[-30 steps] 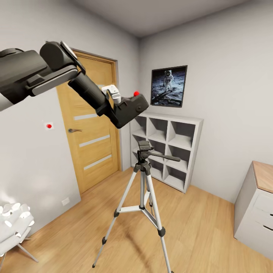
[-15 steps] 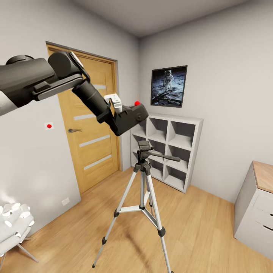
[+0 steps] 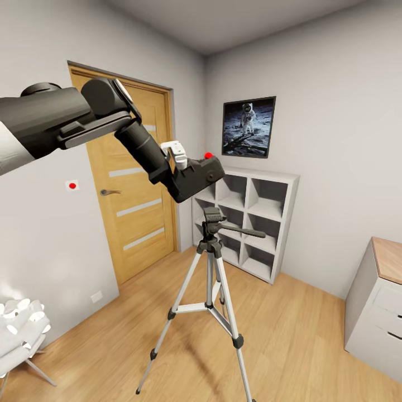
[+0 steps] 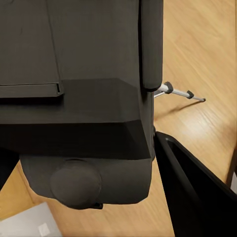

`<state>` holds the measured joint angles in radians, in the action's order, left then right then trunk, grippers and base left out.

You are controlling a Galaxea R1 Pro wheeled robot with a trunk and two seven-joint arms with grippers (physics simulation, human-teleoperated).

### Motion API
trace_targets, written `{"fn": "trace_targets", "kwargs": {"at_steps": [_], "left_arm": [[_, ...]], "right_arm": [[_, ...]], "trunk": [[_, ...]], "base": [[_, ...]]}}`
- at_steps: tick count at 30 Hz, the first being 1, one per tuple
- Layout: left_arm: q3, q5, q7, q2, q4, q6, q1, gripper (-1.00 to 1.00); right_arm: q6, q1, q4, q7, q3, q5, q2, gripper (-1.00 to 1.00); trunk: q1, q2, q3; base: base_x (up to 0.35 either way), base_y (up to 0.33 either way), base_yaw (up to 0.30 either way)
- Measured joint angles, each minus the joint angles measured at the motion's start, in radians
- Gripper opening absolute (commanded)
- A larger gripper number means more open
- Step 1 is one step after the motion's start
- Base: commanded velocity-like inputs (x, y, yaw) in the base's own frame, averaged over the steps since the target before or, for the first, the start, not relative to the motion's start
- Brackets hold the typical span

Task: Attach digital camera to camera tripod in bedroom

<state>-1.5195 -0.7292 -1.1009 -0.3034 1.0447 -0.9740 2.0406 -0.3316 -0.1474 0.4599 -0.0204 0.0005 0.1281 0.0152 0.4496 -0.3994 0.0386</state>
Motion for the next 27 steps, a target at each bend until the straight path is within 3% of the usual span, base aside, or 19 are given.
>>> {"fn": "trace_targets", "kwargs": {"at_steps": [3, 8, 11, 21, 23, 27], "left_arm": [[0.0, 0.001, 0.0, 0.004, 0.0, 0.0, 0.0, -1.0], [0.0, 0.002, 0.0, 0.006, 0.0, 0.0, 0.0, -1.0], [0.0, 0.002, 0.0, 0.012, -0.001, -0.001, 0.0, -1.0], [0.0, 0.011, 0.0, 0.017, -0.008, -0.001, 0.0, -1.0], [0.0, 0.014, 0.0, 0.019, -0.006, -0.001, 0.0, -1.0], [0.0, 0.016, 0.0, 0.022, -0.006, -0.001, 0.0, -1.0]], "right_arm": [[-0.037, 0.0, 0.037, 0.001, 0.0, 0.001, 0.0, 1.0], [-0.176, 0.0, 0.157, 0.001, 0.0, 0.002, 0.0, 1.0], [-0.197, 0.0, 0.227, 0.003, 0.002, 0.004, 0.001, 1.0], [-0.192, -0.001, 0.481, 0.004, 0.004, 0.005, 0.03, 1.0], [-0.146, -0.001, 0.587, 0.004, 0.004, 0.015, 0.059, 1.0], [-0.073, -0.001, 0.689, 0.005, 0.013, 0.042, 0.096, 1.0]], "trunk": [[0.0, 0.0, 0.0], [0.0, 0.0, 0.0], [0.0, 0.0, 0.0], [0.0, 0.0, 0.0], [0.0, 0.0, 0.0], [0.0, 0.0, 0.0]], "base": [[0.0, 0.0, 0.0], [0.0, 0.0, 0.0], [0.0, 0.0, 0.0], [0.0, 0.0, 0.0], [0.0, 0.0, 0.0], [0.0, 0.0, 0.0]]}}
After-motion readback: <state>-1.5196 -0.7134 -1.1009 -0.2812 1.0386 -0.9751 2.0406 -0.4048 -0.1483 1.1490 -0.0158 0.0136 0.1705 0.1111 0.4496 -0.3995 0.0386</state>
